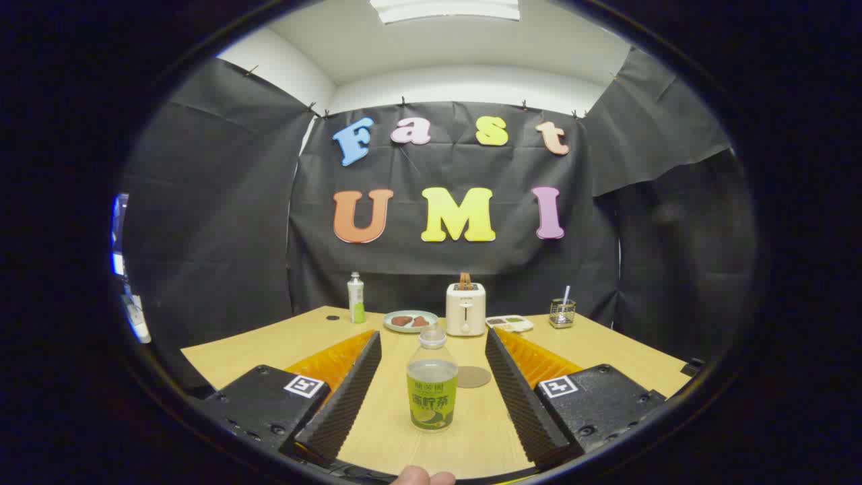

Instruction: Take the bottle from table, then pour the juice into the cup, finally place the bottle on the coaster

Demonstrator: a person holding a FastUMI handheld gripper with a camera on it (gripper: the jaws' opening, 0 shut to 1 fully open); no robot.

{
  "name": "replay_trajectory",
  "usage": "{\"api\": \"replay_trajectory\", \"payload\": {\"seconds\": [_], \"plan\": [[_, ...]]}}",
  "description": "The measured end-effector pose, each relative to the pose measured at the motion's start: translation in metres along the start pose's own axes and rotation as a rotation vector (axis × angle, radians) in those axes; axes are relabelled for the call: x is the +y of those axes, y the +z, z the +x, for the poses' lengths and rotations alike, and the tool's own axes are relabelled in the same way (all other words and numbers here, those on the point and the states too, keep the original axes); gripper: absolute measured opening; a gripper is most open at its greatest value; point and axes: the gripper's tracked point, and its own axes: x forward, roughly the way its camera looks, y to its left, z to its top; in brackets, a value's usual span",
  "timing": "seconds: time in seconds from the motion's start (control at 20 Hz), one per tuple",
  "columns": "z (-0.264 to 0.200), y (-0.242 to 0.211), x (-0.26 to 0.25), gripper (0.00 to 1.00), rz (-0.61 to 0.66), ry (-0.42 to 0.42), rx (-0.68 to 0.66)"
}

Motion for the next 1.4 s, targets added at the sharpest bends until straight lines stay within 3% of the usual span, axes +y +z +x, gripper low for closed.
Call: {"api": "replay_trajectory", "payload": {"seconds": [1.4], "plan": [[-0.006, -0.024, -0.004, 1.00, 0.015, -0.015, 0.054]]}}
